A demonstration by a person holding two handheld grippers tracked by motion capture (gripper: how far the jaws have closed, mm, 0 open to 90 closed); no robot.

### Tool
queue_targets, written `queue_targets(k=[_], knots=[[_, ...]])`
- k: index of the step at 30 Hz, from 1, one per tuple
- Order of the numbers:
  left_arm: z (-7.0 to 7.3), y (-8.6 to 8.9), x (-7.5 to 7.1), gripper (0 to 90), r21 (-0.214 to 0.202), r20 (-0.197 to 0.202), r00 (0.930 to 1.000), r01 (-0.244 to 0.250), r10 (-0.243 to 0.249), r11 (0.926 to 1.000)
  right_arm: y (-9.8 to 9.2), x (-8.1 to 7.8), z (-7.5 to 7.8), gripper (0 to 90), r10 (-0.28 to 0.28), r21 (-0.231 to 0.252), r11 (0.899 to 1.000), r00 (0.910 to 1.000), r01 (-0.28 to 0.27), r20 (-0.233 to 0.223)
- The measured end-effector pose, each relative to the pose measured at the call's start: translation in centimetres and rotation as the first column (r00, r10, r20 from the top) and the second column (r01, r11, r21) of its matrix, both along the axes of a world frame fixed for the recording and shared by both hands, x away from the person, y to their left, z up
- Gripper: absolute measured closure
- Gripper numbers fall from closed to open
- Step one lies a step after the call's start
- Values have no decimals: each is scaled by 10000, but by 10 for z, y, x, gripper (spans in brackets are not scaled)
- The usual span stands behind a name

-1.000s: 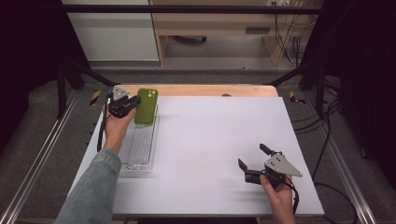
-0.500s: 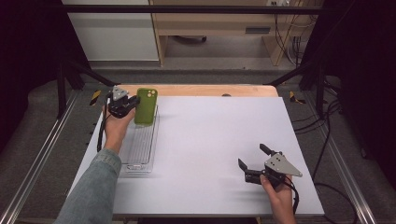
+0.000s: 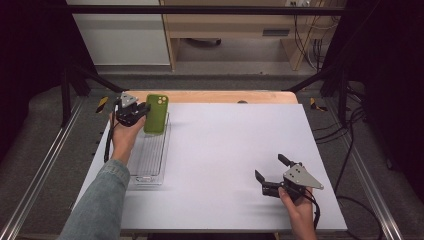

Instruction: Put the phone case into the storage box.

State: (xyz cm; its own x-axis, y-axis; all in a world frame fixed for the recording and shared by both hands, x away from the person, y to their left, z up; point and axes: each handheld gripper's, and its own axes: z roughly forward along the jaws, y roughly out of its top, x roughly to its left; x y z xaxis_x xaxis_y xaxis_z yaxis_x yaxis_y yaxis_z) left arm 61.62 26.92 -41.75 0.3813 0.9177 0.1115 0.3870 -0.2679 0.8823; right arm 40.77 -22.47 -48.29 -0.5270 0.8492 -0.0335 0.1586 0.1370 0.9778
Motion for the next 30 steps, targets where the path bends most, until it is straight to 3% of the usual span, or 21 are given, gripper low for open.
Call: queue_targets(k=[6,11,20,25,30], knots=[[4,0,-3,369,194,70,9996,-261,260,9995,1,0,0,43,28,-8,10000,10000,-28,8],[6,0,-5,328,262,0,9997,-227,227,9994,1,0,0,43,21,-15,10000,10000,-21,4],[1,1,-3,650,652,-431,9990,-77,105,9978,1,1,-1,42,25,-41,10000,10000,-26,-63],[-2,4,0,728,754,-715,9965,-374,428,9965,1,1,-2,42,27,-42,10000,10000,-28,-89],[0,7,-3,741,221,-644,9969,-441,455,9988,1,1,-1,42,25,-22,10000,10000,-26,-83]])
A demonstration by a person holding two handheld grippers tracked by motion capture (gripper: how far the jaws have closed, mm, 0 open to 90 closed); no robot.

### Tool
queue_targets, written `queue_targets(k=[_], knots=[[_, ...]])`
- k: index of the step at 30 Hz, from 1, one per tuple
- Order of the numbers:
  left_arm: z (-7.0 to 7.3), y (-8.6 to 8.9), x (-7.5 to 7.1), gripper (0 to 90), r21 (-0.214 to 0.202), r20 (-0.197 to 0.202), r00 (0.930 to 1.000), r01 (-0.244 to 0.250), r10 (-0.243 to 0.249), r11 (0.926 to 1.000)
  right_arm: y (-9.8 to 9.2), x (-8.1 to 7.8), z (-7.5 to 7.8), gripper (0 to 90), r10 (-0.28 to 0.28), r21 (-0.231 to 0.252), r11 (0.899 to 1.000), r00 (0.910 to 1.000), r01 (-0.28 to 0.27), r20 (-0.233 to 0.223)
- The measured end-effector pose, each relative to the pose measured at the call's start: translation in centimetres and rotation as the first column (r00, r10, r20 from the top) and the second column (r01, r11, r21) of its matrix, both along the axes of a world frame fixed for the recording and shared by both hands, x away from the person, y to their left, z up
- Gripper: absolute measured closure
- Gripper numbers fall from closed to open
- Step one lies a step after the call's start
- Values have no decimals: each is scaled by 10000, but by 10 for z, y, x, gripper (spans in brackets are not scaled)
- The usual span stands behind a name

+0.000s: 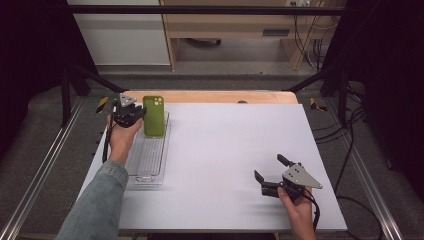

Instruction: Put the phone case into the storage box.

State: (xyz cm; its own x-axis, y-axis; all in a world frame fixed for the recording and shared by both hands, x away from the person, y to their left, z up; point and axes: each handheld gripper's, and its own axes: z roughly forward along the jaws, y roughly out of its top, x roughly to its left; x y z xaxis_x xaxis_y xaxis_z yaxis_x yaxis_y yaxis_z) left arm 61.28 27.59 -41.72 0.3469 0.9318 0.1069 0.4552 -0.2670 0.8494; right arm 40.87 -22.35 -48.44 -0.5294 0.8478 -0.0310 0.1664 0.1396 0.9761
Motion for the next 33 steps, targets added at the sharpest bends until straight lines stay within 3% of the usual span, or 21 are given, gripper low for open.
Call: queue_targets(k=[10,18,26,29,33], knots=[[22,-3,-24,711,-503,574,9977,393,-364,9980,0,-1,1,42,18,-10,10000,10000,-18,38],[34,-16,-48,554,-662,893,9937,736,-676,9951,0,-2,2,42,-5,19,10000,9999,5,110],[43,-24,-62,438,-809,1057,9896,1059,-971,9911,-1,-2,2,39,-27,38,10000,9999,27,97],[47,-28,-66,393,-1167,1110,9884,1167,-1038,9863,0,-2,2,39,-13,37,10000,10000,12,88],[54,-34,-72,341,-1221,1293,9849,1313,-1154,9838,-1,-2,2,39,-13,42,10000,10000,13,83]])
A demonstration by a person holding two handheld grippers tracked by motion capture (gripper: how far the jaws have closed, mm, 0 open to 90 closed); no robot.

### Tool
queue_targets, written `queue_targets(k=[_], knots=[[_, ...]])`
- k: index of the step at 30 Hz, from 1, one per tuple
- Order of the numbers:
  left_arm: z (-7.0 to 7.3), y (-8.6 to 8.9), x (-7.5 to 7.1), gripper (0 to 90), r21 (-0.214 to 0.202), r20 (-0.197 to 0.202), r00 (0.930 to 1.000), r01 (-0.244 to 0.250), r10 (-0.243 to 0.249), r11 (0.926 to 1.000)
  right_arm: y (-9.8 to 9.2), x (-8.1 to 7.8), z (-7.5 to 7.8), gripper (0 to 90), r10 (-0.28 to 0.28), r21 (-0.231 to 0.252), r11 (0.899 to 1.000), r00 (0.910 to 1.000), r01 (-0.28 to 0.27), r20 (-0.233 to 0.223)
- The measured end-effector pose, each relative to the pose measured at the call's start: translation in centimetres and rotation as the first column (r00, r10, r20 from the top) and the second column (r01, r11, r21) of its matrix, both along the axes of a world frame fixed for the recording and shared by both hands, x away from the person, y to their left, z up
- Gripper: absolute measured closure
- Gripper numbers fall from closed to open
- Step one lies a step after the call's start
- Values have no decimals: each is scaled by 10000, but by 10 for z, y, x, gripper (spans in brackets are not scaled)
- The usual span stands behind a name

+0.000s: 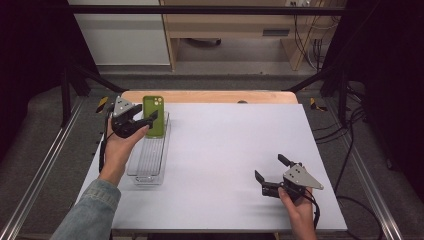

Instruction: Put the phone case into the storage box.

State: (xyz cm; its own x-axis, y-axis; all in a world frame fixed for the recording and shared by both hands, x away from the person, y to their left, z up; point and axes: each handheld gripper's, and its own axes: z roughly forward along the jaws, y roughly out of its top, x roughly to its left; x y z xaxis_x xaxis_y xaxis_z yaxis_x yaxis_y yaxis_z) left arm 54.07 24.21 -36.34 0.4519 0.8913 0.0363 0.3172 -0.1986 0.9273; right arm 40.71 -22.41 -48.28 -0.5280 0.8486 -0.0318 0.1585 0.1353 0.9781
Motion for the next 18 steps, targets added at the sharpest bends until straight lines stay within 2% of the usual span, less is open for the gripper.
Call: queue_targets(k=[6,18], knots=[[8,-10,-7,295,-5,213,9994,255,-255,9997,0,0,0,39,0,-2,10000,10000,0,-46],[17,-24,-18,195,-250,203,9981,591,-586,9979,0,0,-1,39,-9,24,10000,9999,9,-117]])
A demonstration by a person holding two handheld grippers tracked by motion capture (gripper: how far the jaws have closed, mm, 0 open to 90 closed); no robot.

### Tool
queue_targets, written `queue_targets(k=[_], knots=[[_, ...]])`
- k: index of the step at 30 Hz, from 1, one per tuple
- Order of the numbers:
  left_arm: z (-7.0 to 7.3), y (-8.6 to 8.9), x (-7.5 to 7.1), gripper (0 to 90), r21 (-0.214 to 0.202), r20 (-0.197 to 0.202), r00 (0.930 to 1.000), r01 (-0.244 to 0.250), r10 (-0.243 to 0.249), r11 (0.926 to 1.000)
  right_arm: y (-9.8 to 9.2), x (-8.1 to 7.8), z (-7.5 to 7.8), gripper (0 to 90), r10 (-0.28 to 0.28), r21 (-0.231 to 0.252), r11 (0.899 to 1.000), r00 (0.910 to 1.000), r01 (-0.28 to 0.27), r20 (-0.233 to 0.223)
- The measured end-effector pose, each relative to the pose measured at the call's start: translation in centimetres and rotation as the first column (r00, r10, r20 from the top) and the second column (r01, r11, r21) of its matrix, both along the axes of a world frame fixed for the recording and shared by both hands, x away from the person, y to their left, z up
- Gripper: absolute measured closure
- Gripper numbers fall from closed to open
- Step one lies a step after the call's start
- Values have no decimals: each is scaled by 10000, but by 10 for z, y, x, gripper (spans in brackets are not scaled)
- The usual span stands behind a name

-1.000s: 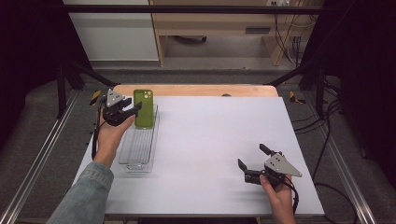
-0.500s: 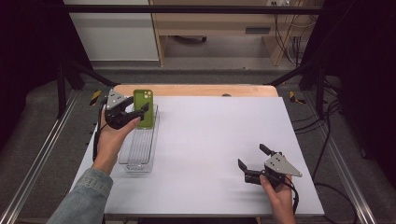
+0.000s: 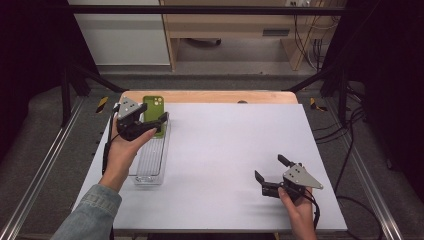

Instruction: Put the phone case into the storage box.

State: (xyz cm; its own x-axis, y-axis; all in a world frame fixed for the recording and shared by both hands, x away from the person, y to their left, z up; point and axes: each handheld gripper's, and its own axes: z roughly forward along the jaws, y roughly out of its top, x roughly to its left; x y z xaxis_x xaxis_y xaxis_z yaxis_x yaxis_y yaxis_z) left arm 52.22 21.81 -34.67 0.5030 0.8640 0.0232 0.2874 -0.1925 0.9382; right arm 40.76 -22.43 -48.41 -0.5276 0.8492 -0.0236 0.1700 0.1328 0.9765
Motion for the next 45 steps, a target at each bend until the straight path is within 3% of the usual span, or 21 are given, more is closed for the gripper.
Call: queue_targets(k=[8,23,45], knots=[[3,-11,-7,138,-224,14,9995,309,-309,9993,0,0,0,38,-9,26,10000,10000,10,-25],[8,-35,-22,111,-294,181,9937,1108,-1103,9934,-1,-1,1,38,-18,75,10000,10000,19,-18],[2,-51,-35,86,-472,193,9870,1604,-1596,9859,-2,-1,1,38,-25,95,10000,10000,25,4]])
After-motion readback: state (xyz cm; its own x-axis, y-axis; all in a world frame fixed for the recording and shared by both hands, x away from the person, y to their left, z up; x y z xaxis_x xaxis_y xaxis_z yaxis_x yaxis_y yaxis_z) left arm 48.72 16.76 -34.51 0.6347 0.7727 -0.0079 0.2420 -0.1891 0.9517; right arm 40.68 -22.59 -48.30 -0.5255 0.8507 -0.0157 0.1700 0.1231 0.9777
